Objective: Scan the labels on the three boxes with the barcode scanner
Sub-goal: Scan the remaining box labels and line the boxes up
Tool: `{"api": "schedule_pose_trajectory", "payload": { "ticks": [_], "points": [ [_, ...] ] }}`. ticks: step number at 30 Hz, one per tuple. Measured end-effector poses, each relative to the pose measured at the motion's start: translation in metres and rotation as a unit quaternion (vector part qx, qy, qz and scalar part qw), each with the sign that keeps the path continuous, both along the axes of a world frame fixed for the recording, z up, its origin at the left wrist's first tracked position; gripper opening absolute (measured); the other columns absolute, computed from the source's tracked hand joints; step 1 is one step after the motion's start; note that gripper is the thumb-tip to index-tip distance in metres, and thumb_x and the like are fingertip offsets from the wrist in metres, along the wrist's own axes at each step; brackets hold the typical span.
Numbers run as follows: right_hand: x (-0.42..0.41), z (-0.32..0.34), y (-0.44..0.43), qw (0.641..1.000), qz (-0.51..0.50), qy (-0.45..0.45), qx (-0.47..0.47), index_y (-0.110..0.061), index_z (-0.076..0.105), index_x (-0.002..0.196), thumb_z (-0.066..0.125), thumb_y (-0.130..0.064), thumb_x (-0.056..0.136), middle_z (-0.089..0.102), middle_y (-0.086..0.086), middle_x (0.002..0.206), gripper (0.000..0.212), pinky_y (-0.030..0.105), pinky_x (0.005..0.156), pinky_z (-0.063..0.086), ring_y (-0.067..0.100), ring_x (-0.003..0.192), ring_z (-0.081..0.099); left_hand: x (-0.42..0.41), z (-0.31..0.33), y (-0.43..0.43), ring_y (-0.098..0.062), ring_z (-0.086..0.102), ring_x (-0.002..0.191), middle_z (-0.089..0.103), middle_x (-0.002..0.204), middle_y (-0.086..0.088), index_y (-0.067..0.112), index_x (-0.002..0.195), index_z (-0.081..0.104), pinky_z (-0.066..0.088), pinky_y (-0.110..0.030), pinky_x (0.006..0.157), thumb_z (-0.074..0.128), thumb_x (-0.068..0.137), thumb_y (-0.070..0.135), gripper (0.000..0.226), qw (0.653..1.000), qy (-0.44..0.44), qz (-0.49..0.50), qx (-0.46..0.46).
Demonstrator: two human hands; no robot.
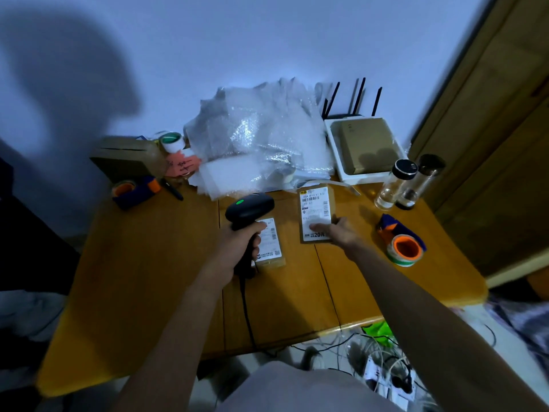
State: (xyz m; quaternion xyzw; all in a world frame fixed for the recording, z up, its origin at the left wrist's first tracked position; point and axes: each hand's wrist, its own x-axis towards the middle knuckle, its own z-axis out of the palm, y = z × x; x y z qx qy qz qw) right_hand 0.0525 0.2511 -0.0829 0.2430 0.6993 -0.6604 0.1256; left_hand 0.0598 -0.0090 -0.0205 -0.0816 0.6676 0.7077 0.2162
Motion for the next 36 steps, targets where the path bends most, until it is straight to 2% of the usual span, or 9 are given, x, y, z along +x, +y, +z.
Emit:
{"api": "schedule_pose_trajectory", "payload": {
  "ticks": [6, 12, 16, 18, 24, 26, 28, 32, 36],
  "points": [
    [-0.001, 0.017, -0.009, 0.998, 0.017, 0.063, -0.012, -0.016, 0.066, 0.107, 0.079, -0.017, 0.085, 0.074, 0.003, 0.104, 0.025, 0.02, 0.065, 0.058, 0.015, 0.09, 0.073, -0.002, -0.003, 0.0, -0.014, 0.048, 0.046, 0.051, 0.057, -0.002, 0.007, 0.092, 0.063, 0.046, -0.028, 0.05, 0.071, 0.092, 0.02, 0.015, 1.0, 0.01, -0.009, 0.006],
    [0.0, 0.024, -0.014, 0.997, 0.028, 0.071, -0.007, -0.021, 0.065, 0.101, 0.08, -0.019, 0.084, 0.074, 0.002, 0.103, 0.022, 0.027, 0.077, 0.057, 0.018, 0.094, 0.072, -0.002, -0.004, 0.003, -0.013, 0.049, 0.046, 0.052, 0.056, -0.001, 0.013, 0.079, 0.062, 0.046, -0.027, 0.051, 0.073, 0.091, 0.023, 0.02, 1.0, 0.009, -0.011, 0.008],
    [0.0, 0.025, -0.014, 0.996, 0.035, 0.079, 0.004, -0.017, 0.066, 0.11, 0.08, -0.019, 0.084, 0.074, 0.006, 0.11, 0.029, 0.022, 0.07, 0.057, 0.016, 0.092, 0.073, -0.002, -0.009, 0.002, -0.014, 0.049, 0.047, 0.052, 0.057, -0.002, 0.011, 0.085, 0.062, 0.046, -0.029, 0.053, 0.073, 0.09, 0.024, 0.018, 1.0, 0.014, -0.013, 0.018],
    [0.001, 0.026, -0.015, 0.997, 0.028, 0.075, 0.004, -0.019, 0.065, 0.105, 0.081, -0.018, 0.084, 0.074, 0.005, 0.108, 0.026, 0.019, 0.065, 0.056, 0.014, 0.089, 0.073, -0.002, -0.012, 0.001, -0.014, 0.05, 0.048, 0.053, 0.058, -0.002, 0.011, 0.087, 0.063, 0.046, -0.029, 0.053, 0.073, 0.09, 0.025, 0.018, 1.0, 0.01, -0.014, 0.02],
    [0.001, 0.019, -0.017, 0.997, 0.02, 0.069, -0.001, -0.022, 0.063, 0.1, 0.081, -0.017, 0.084, 0.073, 0.008, 0.111, 0.025, 0.027, 0.076, 0.056, 0.017, 0.093, 0.071, -0.001, -0.02, -0.001, -0.016, 0.049, 0.046, 0.054, 0.058, -0.003, 0.007, 0.092, 0.067, 0.044, -0.032, 0.053, 0.079, 0.08, 0.03, 0.029, 0.999, -0.011, -0.006, 0.037],
    [0.001, 0.016, -0.017, 0.998, 0.02, 0.062, -0.002, -0.021, 0.062, 0.102, 0.081, -0.018, 0.083, 0.073, 0.009, 0.11, 0.027, 0.032, 0.082, 0.058, 0.019, 0.095, 0.071, 0.0, -0.022, -0.002, -0.017, 0.049, 0.046, 0.054, 0.058, -0.004, 0.006, 0.098, 0.067, 0.044, -0.032, 0.052, 0.079, 0.079, 0.029, 0.032, 0.999, -0.011, -0.002, 0.04],
    [0.0, 0.013, -0.017, 0.999, 0.013, 0.051, 0.003, -0.02, 0.057, 0.102, 0.081, -0.018, 0.084, 0.072, 0.007, 0.107, 0.03, 0.031, 0.08, 0.057, 0.019, 0.093, 0.07, 0.0, -0.024, -0.002, -0.018, 0.049, 0.046, 0.054, 0.058, -0.005, 0.005, 0.098, 0.066, 0.044, -0.032, 0.053, 0.078, 0.08, 0.026, 0.031, 0.999, -0.01, -0.003, 0.037],
    [-0.001, 0.01, -0.018, 0.999, 0.003, 0.029, 0.02, -0.021, 0.05, 0.103, 0.08, -0.017, 0.084, 0.068, 0.004, 0.104, 0.036, 0.03, 0.074, 0.054, 0.017, 0.09, 0.067, 0.0, -0.026, -0.004, -0.019, 0.048, 0.045, 0.051, 0.057, -0.006, 0.008, 0.082, 0.062, 0.044, -0.033, 0.053, 0.076, 0.084, 0.022, 0.021, 1.0, -0.006, -0.015, 0.024],
    [-0.002, 0.011, -0.02, 1.0, 0.001, 0.021, 0.021, -0.014, 0.046, 0.118, 0.082, -0.019, 0.083, 0.067, 0.004, 0.105, 0.051, 0.03, 0.074, 0.054, 0.017, 0.093, 0.067, 0.002, -0.026, -0.006, -0.019, 0.047, 0.045, 0.051, 0.057, -0.007, 0.011, 0.086, 0.062, 0.044, -0.031, 0.051, 0.074, 0.088, 0.017, 0.014, 0.999, -0.009, -0.018, 0.028]
  ]
}}
